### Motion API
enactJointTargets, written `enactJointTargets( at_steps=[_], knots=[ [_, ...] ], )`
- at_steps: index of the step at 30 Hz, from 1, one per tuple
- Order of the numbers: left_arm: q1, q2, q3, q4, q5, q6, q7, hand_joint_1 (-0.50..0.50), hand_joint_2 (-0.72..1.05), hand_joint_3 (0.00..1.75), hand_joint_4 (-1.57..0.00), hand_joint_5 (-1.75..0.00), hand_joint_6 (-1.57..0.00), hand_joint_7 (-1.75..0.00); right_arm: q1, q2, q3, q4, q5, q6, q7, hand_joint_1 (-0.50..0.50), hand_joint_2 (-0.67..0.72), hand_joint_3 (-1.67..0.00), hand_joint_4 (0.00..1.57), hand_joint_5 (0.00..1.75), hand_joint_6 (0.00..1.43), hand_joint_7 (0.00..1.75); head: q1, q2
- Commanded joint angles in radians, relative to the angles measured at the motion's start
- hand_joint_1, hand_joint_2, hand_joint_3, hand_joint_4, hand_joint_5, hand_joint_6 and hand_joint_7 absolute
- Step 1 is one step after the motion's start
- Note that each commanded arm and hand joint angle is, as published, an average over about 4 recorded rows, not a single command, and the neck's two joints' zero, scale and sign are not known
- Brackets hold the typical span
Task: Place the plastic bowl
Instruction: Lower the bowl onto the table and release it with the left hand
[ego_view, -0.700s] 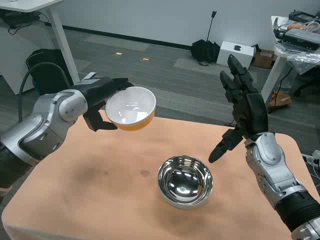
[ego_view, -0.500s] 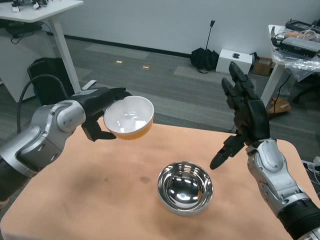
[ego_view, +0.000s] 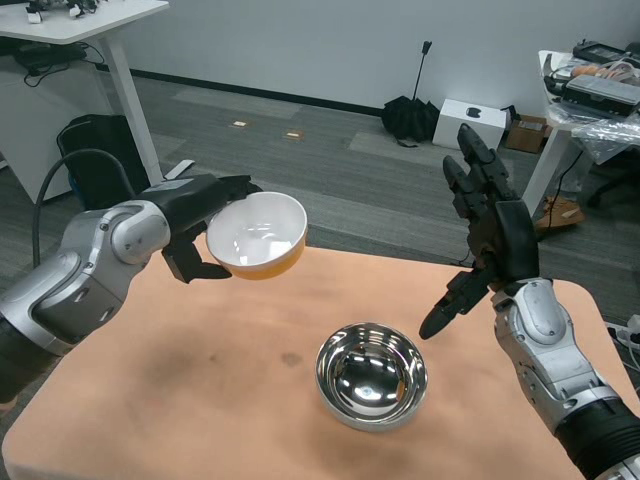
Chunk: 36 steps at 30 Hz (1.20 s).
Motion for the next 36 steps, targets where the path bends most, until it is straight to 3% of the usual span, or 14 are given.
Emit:
enactJointTargets(
  at_steps=[1,11,20,24,30,33,36],
  knots=[
    [0.016,0.018,0.011,-0.009,-0.007,0.004,-0.006,-0.5,0.96,1.48,-1.56,-1.75,-0.76,-0.56,0.007,-0.007,-0.004,0.005,0.008,-0.004,-0.004,-0.46,0.72,0.0,0.0,0.0,0.0,0.0,0.0,-0.001],
    [0.051,-0.002,-0.042,0.08,-0.005,0.004,-0.007,-0.5,0.96,1.48,-1.53,-1.75,-0.78,-0.56,0.007,-0.006,-0.005,0.005,0.008,-0.004,-0.004,-0.46,0.72,0.0,0.0,0.0,0.0,0.0,0.002,-0.003],
    [0.089,-0.026,-0.047,0.192,-0.008,-0.011,-0.026,-0.5,0.98,1.46,-1.37,-1.75,-0.6,-0.56,0.008,-0.006,-0.004,0.005,0.009,-0.004,-0.004,-0.46,0.72,0.0,0.0,0.0,0.0,0.0,0.003,-0.005],
    [0.098,-0.043,-0.047,0.235,-0.025,-0.012,-0.059,-0.5,1.05,1.53,-0.99,-1.75,-0.27,-0.56,0.008,-0.006,-0.002,0.005,0.01,-0.005,-0.004,-0.46,0.72,0.0,0.0,0.0,0.0,0.0,0.006,-0.01],
    [0.107,-0.061,-0.043,0.249,-0.02,-0.012,-0.092,-0.5,0.96,1.55,-0.28,-1.69,-0.02,-0.4,0.009,-0.006,-0.002,0.006,0.012,-0.004,-0.004,-0.46,0.72,0.0,0.0,0.0,0.0,0.0,0.011,-0.018],
    [0.107,-0.062,-0.044,0.249,-0.022,-0.012,-0.103,-0.5,0.91,1.48,-0.07,-1.57,0.0,-0.28,0.008,-0.006,-0.002,0.008,0.012,-0.004,-0.004,-0.46,0.72,0.0,0.0,0.0,0.0,0.0,0.01,-0.021],
    [0.107,-0.062,-0.039,0.248,-0.027,-0.015,-0.109,-0.5,0.87,1.48,0.0,-1.54,0.0,-0.17,0.007,-0.006,-0.001,0.009,0.012,-0.005,-0.004,-0.46,0.72,0.0,0.0,0.0,0.0,0.0,0.011,-0.027]
  ],
)
